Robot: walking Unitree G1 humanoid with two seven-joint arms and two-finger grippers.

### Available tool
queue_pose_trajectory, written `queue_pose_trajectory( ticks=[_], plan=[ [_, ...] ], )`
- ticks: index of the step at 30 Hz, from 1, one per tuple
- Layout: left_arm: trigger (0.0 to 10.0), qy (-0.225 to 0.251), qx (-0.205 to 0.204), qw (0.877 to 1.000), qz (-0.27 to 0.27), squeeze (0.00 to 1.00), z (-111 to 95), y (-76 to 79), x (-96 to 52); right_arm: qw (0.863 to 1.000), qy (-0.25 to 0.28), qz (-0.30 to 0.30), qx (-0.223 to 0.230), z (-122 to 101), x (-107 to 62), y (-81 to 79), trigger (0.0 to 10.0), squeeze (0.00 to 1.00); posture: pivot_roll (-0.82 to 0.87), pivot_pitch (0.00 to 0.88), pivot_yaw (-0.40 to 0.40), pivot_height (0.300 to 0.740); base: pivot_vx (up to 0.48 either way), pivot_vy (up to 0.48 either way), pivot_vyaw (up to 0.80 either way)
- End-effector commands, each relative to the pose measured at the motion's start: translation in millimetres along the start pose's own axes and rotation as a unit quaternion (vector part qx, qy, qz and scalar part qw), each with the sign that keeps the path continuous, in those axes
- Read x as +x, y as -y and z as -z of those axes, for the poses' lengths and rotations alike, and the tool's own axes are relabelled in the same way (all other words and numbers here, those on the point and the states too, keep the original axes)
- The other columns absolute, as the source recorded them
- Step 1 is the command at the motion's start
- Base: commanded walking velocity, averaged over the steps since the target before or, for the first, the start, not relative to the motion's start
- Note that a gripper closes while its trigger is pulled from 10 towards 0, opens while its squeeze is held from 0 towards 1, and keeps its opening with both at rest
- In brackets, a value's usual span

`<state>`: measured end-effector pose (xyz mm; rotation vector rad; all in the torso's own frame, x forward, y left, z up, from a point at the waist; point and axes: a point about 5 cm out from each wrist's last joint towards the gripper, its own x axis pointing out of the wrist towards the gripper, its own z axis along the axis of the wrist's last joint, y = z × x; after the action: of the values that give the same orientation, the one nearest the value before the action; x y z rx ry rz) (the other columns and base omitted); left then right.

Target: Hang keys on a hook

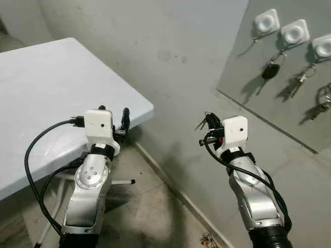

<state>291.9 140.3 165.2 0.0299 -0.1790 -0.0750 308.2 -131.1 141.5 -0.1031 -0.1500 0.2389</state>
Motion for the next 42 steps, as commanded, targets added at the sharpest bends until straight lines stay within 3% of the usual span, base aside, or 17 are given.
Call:
queue_pose_trajectory(
  ticks=[1,12,38,42],
  plan=[
    [10.0,0.006,-0.001,1.000,-0.002,0.00,-4.5,-1.5,-0.7,1.000,0.002,0.008,0.002,-2.9,0.5,2.8,10.0,0.00,-0.05,0.089,-0.039,0.740,0.000,0.000,-0.78],
    [10.0,-0.002,-0.016,1.000,-0.012,0.00,-3.4,-5.4,-0.2,1.000,0.000,0.009,0.001,-2.9,0.7,2.5,10.0,0.00,-0.05,0.095,-0.035,0.740,0.000,0.109,-0.79],
    [10.0,-0.011,-0.002,1.000,-0.028,0.00,-4.1,-5.6,3.6,1.000,0.001,0.011,0.003,-3.9,2.5,3.1,10.0,0.00,-0.05,0.092,-0.039,0.740,0.000,0.037,-0.79],
    [10.0,-0.006,0.010,1.000,-0.025,0.00,-6.3,-4.2,4.4,1.000,0.006,0.012,0.000,-5.3,3.1,3.7,10.0,0.00,-0.05,0.088,-0.040,0.740,0.000,0.000,0.00]
  ],
)
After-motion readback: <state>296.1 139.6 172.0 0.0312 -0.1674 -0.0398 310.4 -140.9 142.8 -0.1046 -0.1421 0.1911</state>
